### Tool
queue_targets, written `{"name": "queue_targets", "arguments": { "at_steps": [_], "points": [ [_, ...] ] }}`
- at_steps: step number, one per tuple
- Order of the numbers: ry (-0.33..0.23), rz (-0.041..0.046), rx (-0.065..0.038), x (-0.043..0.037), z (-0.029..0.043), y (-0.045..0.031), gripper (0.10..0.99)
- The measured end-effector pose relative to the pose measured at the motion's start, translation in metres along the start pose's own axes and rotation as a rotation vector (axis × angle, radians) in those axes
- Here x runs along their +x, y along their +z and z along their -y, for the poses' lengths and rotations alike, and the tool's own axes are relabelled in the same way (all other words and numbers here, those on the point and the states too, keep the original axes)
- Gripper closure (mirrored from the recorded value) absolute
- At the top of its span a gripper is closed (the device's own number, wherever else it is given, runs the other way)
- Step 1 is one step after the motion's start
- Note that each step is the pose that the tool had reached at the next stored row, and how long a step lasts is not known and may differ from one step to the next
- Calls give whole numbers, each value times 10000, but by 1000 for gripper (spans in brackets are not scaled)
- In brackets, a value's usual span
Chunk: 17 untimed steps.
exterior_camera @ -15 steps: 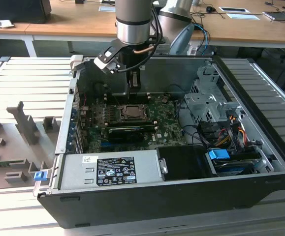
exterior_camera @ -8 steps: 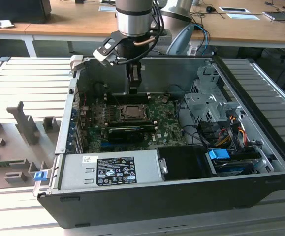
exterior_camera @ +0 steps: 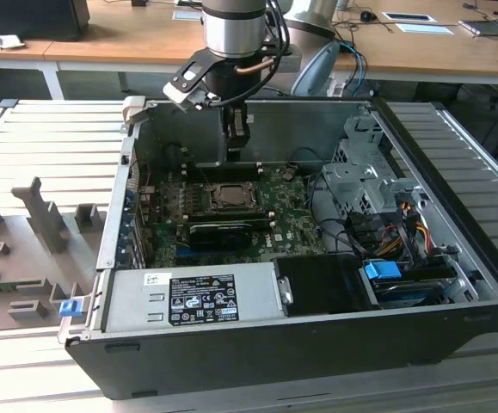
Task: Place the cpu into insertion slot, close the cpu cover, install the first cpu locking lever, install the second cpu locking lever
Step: 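Install the first cpu locking lever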
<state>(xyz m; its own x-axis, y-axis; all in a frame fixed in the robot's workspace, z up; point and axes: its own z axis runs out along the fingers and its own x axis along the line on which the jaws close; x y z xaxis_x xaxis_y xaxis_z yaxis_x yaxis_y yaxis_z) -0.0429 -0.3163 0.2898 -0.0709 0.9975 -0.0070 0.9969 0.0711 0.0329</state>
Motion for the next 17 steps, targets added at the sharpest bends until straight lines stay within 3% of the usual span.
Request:
{"name": "queue_targets", "arguments": {
  "at_steps": [3,8,14,17],
  "points": [
    [-572,-15,-3,0,0,1,980],
    [-936,-21,-6,0,0,2,980],
    [-3215,-96,-23,0,0,9,980],
    [-3971,-121,-28,0,0,10,980]
  ]
}}
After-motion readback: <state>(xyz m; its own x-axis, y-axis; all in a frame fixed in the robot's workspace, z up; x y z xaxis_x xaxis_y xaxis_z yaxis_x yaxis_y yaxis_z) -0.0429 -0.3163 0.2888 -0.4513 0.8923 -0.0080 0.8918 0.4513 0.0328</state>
